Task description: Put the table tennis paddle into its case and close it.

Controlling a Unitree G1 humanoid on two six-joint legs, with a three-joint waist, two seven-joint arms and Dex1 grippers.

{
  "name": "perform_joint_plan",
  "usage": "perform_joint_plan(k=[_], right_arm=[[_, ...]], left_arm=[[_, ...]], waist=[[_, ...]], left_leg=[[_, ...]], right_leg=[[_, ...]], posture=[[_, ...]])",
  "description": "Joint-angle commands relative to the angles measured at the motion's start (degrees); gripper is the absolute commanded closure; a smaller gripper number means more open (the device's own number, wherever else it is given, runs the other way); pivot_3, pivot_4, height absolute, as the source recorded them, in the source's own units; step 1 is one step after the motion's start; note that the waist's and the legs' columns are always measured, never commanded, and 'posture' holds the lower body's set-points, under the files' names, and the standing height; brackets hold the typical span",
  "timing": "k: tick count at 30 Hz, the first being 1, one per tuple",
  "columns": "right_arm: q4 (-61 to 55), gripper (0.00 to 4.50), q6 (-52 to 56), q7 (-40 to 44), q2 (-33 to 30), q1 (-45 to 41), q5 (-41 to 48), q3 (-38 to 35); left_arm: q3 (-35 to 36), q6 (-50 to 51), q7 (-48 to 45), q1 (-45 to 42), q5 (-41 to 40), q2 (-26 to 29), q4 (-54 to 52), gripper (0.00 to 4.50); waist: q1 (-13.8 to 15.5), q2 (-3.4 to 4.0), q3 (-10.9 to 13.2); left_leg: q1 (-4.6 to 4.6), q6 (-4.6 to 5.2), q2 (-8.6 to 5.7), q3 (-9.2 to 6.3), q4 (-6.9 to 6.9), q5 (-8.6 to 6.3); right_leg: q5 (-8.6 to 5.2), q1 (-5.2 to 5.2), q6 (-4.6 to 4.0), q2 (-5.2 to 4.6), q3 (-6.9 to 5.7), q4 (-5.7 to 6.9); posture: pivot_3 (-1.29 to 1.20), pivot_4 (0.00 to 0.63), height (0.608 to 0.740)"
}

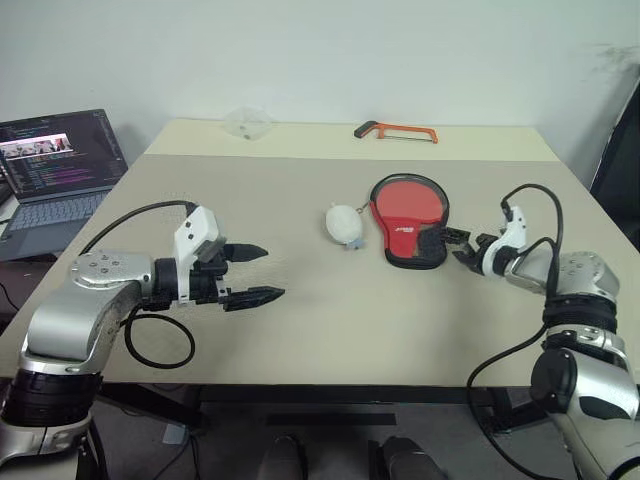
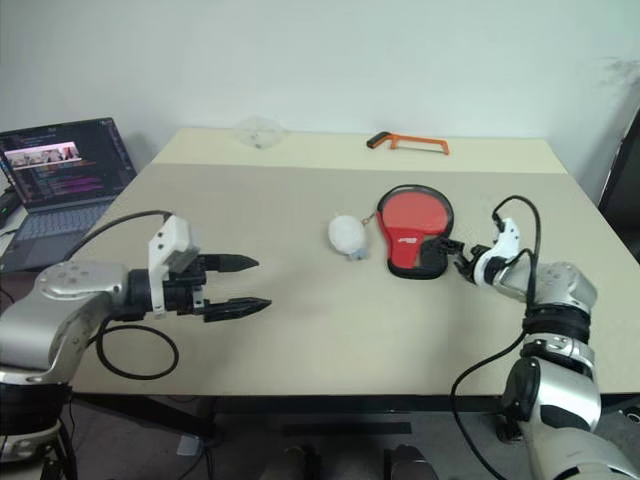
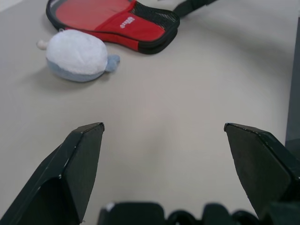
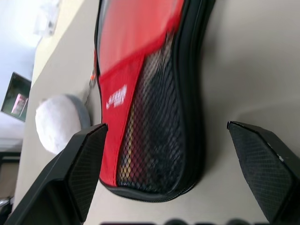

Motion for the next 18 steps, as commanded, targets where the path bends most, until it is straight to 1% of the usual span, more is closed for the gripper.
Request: perform_joint_plan(k=[1,8,18], right_arm=[[-0.60,0.00,-0.35,0.93,1.57,-0.15,0.45,0.81],[0.03,0.00,-1.77,0.81,4.44,-0.66,0.21,1.56],[-2.19,0.00,-0.05,2.60,7.35,-2.45,3.43,0.42]], left_arm=[[0.56,-0.14,1.47,-0.24,-1.03,-0.32,-2.44,0.03],[-0.09,0.25,3.25,0.23,-1.19,-0.27,-3.98,0.03],[-1.27,-0.53,4.63,-0.19,-1.01,-0.89,-4.12,0.03]], waist=[[-0.01,0.00,0.00],[-1.30,-0.01,-0.01],[-1.45,-0.01,-0.01]], left_leg=[[0.00,0.00,0.00,-0.01,0.00,0.00],[0.04,0.00,0.04,-0.02,-0.01,0.00],[0.12,0.00,0.08,-0.03,-0.04,0.00]], right_leg=[[0.00,0.00,0.00,0.01,-0.01,0.00],[0.00,0.00,0.00,0.06,0.02,0.03],[-0.03,-0.01,-0.04,0.15,0.08,0.12]], posture=[[0.00,0.150,0.740],[0.00,0.150,0.740],[0.00,0.150,0.740]])
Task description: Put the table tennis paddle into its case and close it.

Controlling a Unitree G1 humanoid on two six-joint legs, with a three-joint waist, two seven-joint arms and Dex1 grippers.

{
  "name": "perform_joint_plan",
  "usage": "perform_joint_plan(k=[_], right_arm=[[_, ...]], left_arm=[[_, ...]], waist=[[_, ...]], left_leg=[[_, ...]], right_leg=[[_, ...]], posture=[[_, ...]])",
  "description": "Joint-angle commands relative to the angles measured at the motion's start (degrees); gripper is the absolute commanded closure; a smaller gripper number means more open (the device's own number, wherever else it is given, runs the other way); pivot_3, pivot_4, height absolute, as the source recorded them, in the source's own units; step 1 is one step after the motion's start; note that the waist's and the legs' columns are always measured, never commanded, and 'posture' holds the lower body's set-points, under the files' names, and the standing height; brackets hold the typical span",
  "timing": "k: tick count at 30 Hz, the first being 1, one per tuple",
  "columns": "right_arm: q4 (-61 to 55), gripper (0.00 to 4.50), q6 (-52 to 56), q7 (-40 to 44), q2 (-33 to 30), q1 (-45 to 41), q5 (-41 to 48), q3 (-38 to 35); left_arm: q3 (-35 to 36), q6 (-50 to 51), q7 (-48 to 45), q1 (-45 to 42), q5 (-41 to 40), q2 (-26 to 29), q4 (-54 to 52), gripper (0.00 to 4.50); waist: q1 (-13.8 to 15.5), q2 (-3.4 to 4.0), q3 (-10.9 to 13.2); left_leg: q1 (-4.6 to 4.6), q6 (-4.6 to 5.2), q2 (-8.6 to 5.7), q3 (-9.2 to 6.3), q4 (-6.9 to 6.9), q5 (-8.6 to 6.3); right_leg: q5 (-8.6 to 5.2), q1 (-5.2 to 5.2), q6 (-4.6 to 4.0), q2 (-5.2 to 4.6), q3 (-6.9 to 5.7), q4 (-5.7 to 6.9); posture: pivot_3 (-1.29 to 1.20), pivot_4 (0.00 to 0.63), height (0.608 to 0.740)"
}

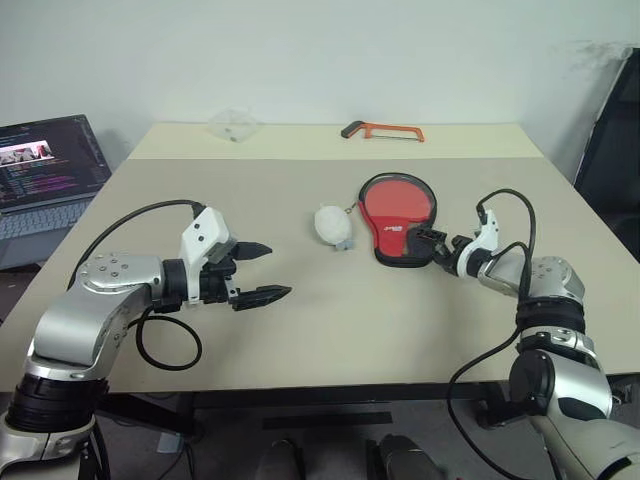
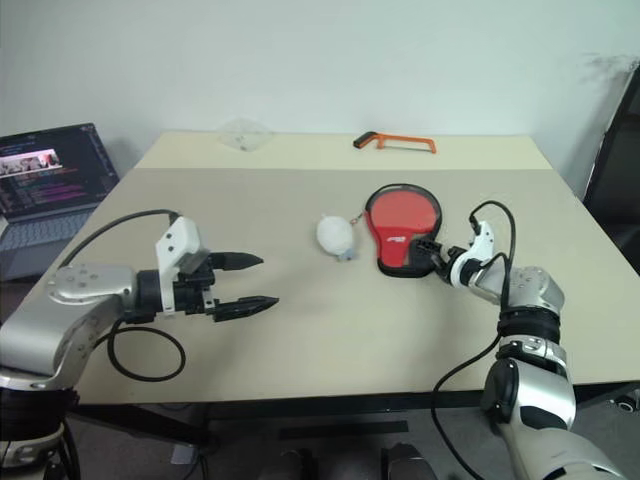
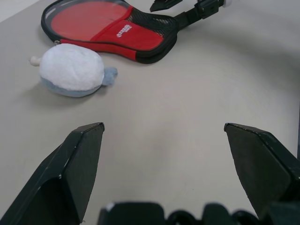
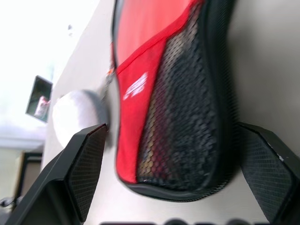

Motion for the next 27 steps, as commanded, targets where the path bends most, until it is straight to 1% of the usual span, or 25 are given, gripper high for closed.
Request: perform_joint_plan(k=[1,7,10,16,19,20,21,22,27], right_arm=[[-1.80,0.00,0.99,1.25,0.62,-2.06,2.27,-0.13],[0.41,0.00,-0.94,0.11,0.63,-2.27,1.03,-0.14],[2.11,0.58,-2.69,-1.36,0.85,-2.09,0.04,-0.13],[2.42,2.70,-3.06,-2.42,1.69,-1.04,-0.27,0.26],[1.90,3.73,-2.33,-2.84,2.93,-0.09,0.09,0.15],[1.39,4.14,-1.94,-3.02,3.60,0.55,0.11,0.41],[0.61,4.37,-1.24,-3.24,4.34,1.25,0.20,0.72],[-0.45,4.46,-0.37,-3.51,5.09,1.98,0.37,0.98],[-10.20,4.46,7.22,-4.21,8.02,6.53,2.70,2.41]], left_arm=[[0.37,-0.99,0.72,-0.60,-0.60,-0.44,-2.05,0.03],[-0.47,-1.83,0.87,-1.07,-0.16,-0.84,-1.36,0.03],[-0.98,-2.28,0.99,-1.14,0.14,-1.16,-1.14,0.00],[-1.44,-2.77,1.08,-1.06,0.21,-1.48,-0.89,0.00],[-1.73,-3.61,0.98,-1.01,0.76,-1.60,-0.19,0.00],[-1.82,-3.83,1.00,-1.08,0.89,-1.70,-0.01,0.00],[-1.93,-4.00,1.04,-1.24,1.00,-1.80,0.20,0.00],[-2.00,-4.17,1.06,-1.34,1.09,-1.86,0.39,0.00],[-2.03,-4.97,0.74,-0.94,1.43,-1.69,0.95,0.00]], waist=[[0.03,0.00,0.00],[0.14,0.00,0.00],[0.14,0.00,0.00],[0.11,0.00,0.00],[0.11,-0.01,0.00],[0.11,-0.06,-0.04],[0.08,-0.14,-0.08],[0.08,-0.17,-0.11],[0.09,-0.19,-0.12]], left_leg=[[0.00,0.00,0.00,0.00,0.00,0.00],[-0.02,0.00,-0.01,0.01,-0.01,0.00],[-0.02,0.00,-0.01,0.00,-0.01,0.00],[-0.02,0.00,-0.01,0.02,-0.01,0.00],[-0.01,0.00,-0.01,0.02,-0.06,0.00],[-0.01,0.00,0.00,0.01,-0.07,0.00],[0.01,0.00,0.00,0.00,-0.07,0.00],[0.02,0.00,0.02,0.00,-0.06,0.00],[0.03,0.00,0.04,-0.04,-0.09,0.00]], right_leg=[[0.00,0.00,0.00,0.00,0.00,0.00],[-0.01,-0.01,0.00,-0.02,0.00,-0.03],[-0.01,0.00,0.00,-0.01,-0.01,-0.02],[-0.01,-0.01,-0.01,-0.01,0.00,-0.02],[-0.02,-0.03,-0.03,-0.01,0.00,-0.02],[-0.03,-0.02,-0.04,-0.01,-0.01,-0.03],[-0.03,-0.01,-0.04,0.00,-0.01,-0.03],[-0.03,0.00,-0.04,0.00,-0.01,-0.02],[-0.06,0.00,-0.11,0.03,-0.05,0.00]], posture=[[0.00,0.150,0.740],[0.00,0.150,0.740],[0.00,0.150,0.740],[0.00,0.150,0.740],[0.00,0.150,0.740],[0.00,0.150,0.740],[0.00,0.150,0.740],[0.00,0.150,0.740],[0.00,0.150,0.740]])
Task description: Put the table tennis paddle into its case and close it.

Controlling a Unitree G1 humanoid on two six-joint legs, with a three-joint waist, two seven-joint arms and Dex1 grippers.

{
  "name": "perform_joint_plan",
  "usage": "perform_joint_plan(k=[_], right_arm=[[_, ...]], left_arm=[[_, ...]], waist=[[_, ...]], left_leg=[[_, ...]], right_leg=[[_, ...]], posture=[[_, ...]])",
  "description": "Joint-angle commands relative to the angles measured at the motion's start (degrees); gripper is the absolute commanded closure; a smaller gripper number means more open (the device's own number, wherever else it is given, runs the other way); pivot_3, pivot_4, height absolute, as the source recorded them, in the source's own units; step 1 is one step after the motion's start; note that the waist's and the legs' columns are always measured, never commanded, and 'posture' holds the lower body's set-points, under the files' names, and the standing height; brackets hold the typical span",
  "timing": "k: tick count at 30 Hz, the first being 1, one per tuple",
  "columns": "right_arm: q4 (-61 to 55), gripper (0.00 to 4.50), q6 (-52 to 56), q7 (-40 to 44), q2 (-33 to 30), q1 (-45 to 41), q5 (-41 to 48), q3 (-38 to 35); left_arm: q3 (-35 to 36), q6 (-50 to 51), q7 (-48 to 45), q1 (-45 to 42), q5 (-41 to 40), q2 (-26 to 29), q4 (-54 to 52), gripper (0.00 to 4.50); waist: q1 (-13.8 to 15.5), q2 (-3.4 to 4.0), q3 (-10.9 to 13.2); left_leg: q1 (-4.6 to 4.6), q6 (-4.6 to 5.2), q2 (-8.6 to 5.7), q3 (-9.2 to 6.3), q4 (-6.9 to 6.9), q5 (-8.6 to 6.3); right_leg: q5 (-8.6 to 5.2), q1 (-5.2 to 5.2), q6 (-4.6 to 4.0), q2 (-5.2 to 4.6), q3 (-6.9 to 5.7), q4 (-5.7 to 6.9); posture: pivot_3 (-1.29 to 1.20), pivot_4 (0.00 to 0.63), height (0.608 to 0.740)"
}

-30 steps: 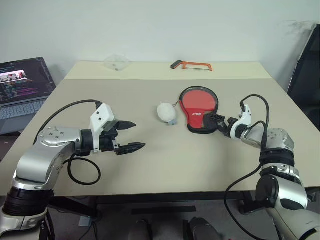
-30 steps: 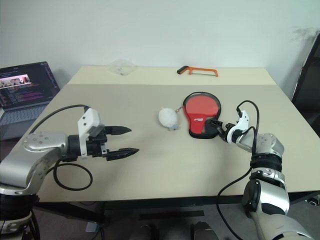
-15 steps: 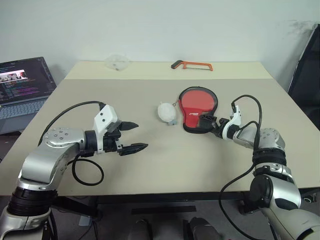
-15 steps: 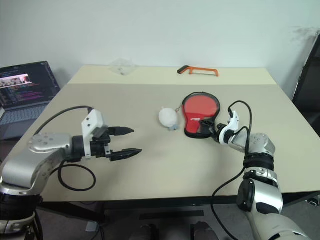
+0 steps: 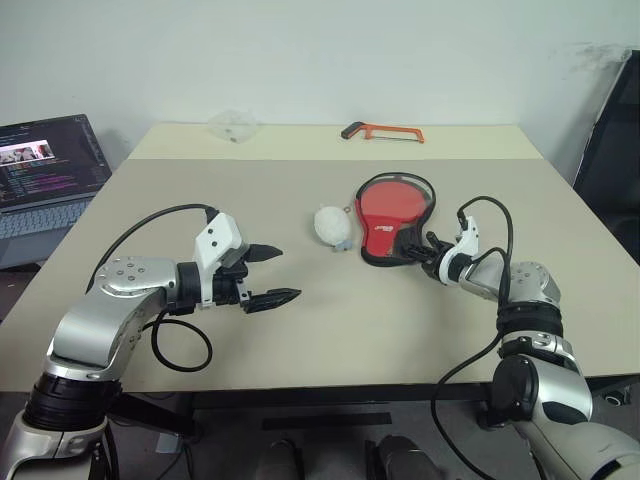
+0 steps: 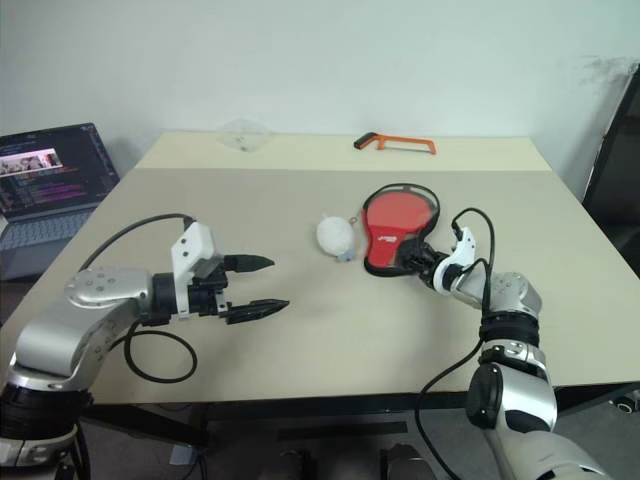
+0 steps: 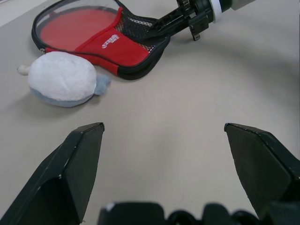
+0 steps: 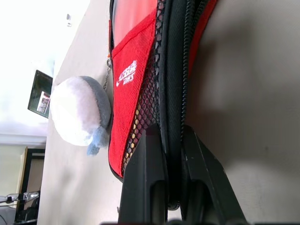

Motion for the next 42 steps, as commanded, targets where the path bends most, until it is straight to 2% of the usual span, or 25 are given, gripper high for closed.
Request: perform_joint_plan(k=[1,4,9,15,22,27,32,36,38,42], right_arm=[[-6.11,4.46,8.43,-0.50,2.88,3.92,3.21,2.34],[-12.75,4.46,13.74,-1.03,3.80,6.82,5.21,2.77],[-29.97,4.46,27.14,0.98,3.50,16.71,10.18,7.54],[-40.65,4.46,30.27,3.45,-2.74,25.63,17.42,12.37],[-46.92,4.46,30.27,5.41,-11.13,33.66,26.22,17.69],[-48.10,4.46,30.27,6.35,-13.96,36.04,28.80,18.31],[-49.02,4.46,30.27,6.67,-14.15,36.77,28.69,19.37],[-49.99,4.46,27.25,5.84,-15.46,36.12,23.73,21.57],[-49.82,4.46,25.94,5.72,-15.33,34.94,23.39,19.91],[-52.31,3.31,25.84,7.84,-19.41,33.46,24.26,17.90]], left_arm=[[0.28,-1.28,-0.23,-0.57,0.26,0.21,-0.06,0.00],[0.16,-1.42,-0.43,-0.67,0.39,0.30,0.22,0.00],[-0.67,-1.96,-1.53,-1.59,0.98,0.55,1.65,0.00],[-1.36,-2.57,-3.17,-3.04,1.62,1.02,3.48,0.00],[-1.91,-2.86,-4.71,-4.87,2.39,1.44,5.25,0.00],[-1.92,-2.84,-5.30,-5.27,2.76,1.73,5.50,0.00],[-1.73,-2.81,-5.53,-5.35,2.97,1.93,5.50,0.00],[-1.65,-2.81,-5.39,-5.31,3.21,1.84,5.47,0.00],[-1.49,-2.65,-5.20,-5.25,3.21,1.75,5.41,0.00],[-0.95,-2.84,-5.06,-5.21,3.36,2.03,5.84,0.00]], waist=[[-0.01,0.00,0.00],[0.00,-0.01,-0.01],[0.19,-0.13,-0.08],[0.27,-0.18,-0.11],[0.39,-0.30,-0.19],[0.48,-0.38,-0.24],[0.49,-0.48,-0.30],[0.49,-0.56,-0.35],[0.48,-0.60,-0.37],[0.48,-0.60,-0.37]], left_leg=[[0.00,0.00,0.01,-0.01,-0.07,0.00],[0.02,0.00,0.04,-0.07,-0.25,0.00],[0.23,0.00,0.06,-0.10,-0.71,0.00],[0.33,0.01,0.14,-0.13,-0.83,-0.04],[0.33,0.01,0.13,-0.12,-0.82,-0.04],[0.33,0.01,0.13,-0.12,-0.81,-0.04],[0.34,0.01,0.13,-0.14,-0.81,-0.04],[0.34,0.01,0.14,-0.14,-0.81,-0.04],[0.34,0.01,0.14,-0.14,-0.81,-0.04],[0.36,0.01,0.12,-0.12,-0.77,-0.03]], right_leg=[[-0.01,0.00,-0.03,0.01,0.00,-0.01],[-0.09,-0.04,-0.18,0.06,-0.08,0.00],[-0.26,-0.04,-0.47,0.10,-0.14,0.01],[-0.42,-0.02,-0.61,0.17,-0.20,0.06],[-0.44,0.00,-0.58,0.15,-0.21,0.04],[-0.44,0.01,-0.57,0.15,-0.20,0.04],[-0.44,0.01,-0.56,0.15,-0.21,0.04],[-0.45,0.01,-0.57,0.15,-0.22,0.04],[-0.45,0.01,-0.57,0.15,-0.21,0.04],[-0.42,0.00,-0.51,0.14,-0.14,0.04]], posture=[[0.00,0.150,0.740],[0.00,0.150,0.740],[0.00,0.150,0.740],[0.00,0.150,0.740],[0.00,0.150,0.740],[0.00,0.150,0.740],[0.00,0.150,0.740],[0.00,0.150,0.740],[0.00,0.150,0.740],[0.00,0.150,0.740]])
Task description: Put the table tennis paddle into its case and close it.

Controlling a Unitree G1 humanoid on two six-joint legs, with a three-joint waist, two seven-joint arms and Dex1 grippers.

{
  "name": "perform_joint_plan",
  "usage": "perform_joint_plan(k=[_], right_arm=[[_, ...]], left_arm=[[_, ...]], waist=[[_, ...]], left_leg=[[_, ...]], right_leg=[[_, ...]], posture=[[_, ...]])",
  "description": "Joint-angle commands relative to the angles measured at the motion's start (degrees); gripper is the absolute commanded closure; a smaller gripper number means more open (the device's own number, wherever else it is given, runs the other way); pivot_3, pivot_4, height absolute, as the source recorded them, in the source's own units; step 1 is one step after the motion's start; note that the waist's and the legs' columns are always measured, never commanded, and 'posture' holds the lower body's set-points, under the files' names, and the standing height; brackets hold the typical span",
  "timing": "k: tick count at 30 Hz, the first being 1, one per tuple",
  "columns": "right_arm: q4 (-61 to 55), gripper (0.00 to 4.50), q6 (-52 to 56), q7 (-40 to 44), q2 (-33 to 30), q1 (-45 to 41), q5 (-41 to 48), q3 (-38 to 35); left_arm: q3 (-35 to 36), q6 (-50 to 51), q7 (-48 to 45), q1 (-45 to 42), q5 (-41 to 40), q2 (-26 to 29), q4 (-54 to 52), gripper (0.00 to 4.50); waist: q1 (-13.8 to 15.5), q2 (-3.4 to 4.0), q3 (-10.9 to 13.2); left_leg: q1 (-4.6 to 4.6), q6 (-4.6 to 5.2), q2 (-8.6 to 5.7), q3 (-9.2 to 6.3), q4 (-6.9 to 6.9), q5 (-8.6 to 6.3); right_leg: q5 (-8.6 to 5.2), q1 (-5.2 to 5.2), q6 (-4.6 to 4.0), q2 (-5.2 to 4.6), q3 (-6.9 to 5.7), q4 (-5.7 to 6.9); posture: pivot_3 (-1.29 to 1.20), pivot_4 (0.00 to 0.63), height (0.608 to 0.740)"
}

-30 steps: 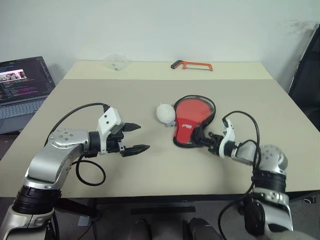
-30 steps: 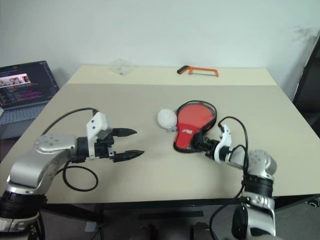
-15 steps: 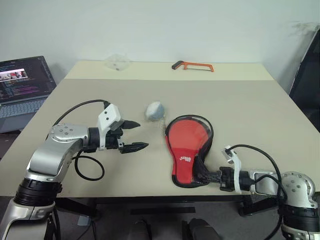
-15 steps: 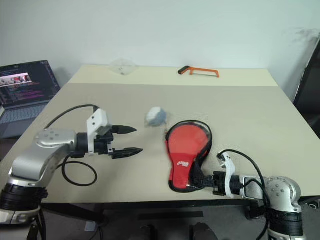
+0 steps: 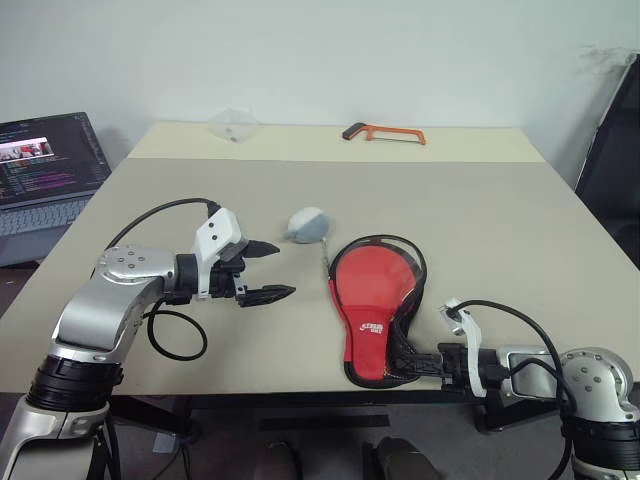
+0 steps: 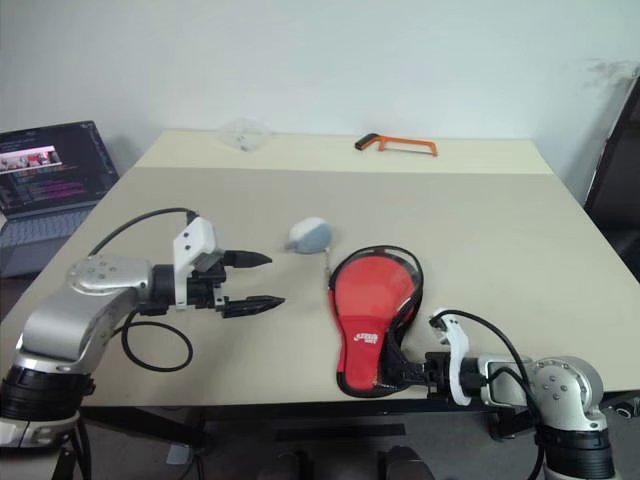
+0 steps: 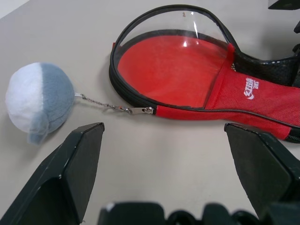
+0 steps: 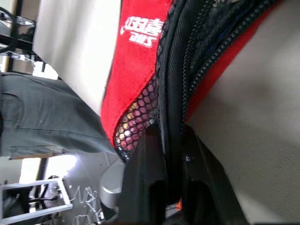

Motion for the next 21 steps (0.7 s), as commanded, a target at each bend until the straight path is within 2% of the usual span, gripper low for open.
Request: perform_joint_plan(k=[1,3,7,9,10,13,15,18,21], right_arm=[[-3.90,3.00,-0.44,2.36,-4.72,-0.95,-0.04,-1.13],[-6.28,2.33,-2.06,4.54,-8.65,-0.25,-0.87,-0.40],[-11.01,0.94,-11.50,14.25,-23.42,0.81,-5.82,-2.99],[-12.18,0.22,-17.87,18.25,-26.75,-1.23,-7.69,-4.28],[-12.38,0.05,-20.12,19.40,-27.12,-2.10,-8.11,-4.27],[-9.51,0.05,-29.93,14.10,-19.37,-11.26,-17.63,5.00],[-7.09,0.05,-33.77,11.81,-15.43,-14.40,-22.90,9.18],[6.50,0.05,-45.46,5.10,-5.76,-19.00,-37.67,19.80],[18.03,0.05,-51.10,0.48,2.78,-21.22,-43.15,21.21]], left_arm=[[1.42,-0.74,0.04,-1.18,0.10,1.17,0.07,0.00],[1.64,-1.02,0.19,-1.34,0.31,1.28,0.59,0.00],[2.19,-2.30,2.06,-3.14,1.38,0.43,3.78,0.00],[2.10,-2.71,3.74,-4.79,1.95,-0.82,5.85,0.00],[1.96,-2.96,4.28,-5.37,2.20,-1.24,6.63,0.00],[0.66,-5.05,7.08,-8.93,4.38,-4.14,11.34,0.00],[0.43,-5.46,7.85,-10.53,5.00,-5.53,13.38,0.00],[-1.70,-7.63,8.36,-13.96,7.31,-8.17,17.76,0.00],[-3.05,-9.00,9.57,-16.98,9.33,-10.69,21.90,0.00]], waist=[[0.03,0.00,0.00],[0.05,0.00,0.00],[0.27,0.08,0.06],[0.46,0.07,0.07],[0.41,0.04,0.05],[-0.03,-0.03,0.02],[-0.16,-0.03,0.03],[0.01,-0.08,0.01],[0.36,-0.07,0.02]], left_leg=[[0.00,0.00,0.00,0.01,0.02,0.00],[0.00,0.00,-0.02,0.02,0.06,0.00],[-0.01,0.00,-0.09,0.07,0.10,0.01],[0.00,0.00,-0.11,0.09,0.10,0.01],[0.00,0.00,-0.11,0.09,0.10,0.01],[0.08,0.00,-0.08,0.05,0.10,0.01],[0.09,0.00,-0.10,-0.10,0.11,0.01],[0.07,-0.01,-0.12,-0.10,0.12,0.02],[-0.04,-0.02,-0.16,-0.05,0.12,0.02]], right_leg=[[0.00,0.00,0.00,0.00,0.01,0.00],[0.00,0.01,-0.01,-0.03,0.04,-0.01],[-0.03,0.00,-0.04,-0.10,0.08,-0.06],[-0.04,0.02,-0.07,-0.15,0.08,-0.12],[-0.04,0.02,-0.06,-0.14,0.09,-0.15],[0.09,0.05,0.07,-0.05,0.11,-0.15],[0.24,0.03,0.20,0.04,0.13,-0.13],[0.23,0.04,0.18,0.04,0.16,-0.15],[0.26,0.01,0.22,0.01,0.16,-0.21]], posture=[[0.00,0.150,0.740],[0.00,0.150,0.740],[0.00,0.150,0.740],[0.00,0.150,0.740],[0.00,0.150,0.740],[0.00,0.150,0.740],[0.00,0.150,0.740],[0.00,0.150,0.740],[0.00,0.150,0.740]])
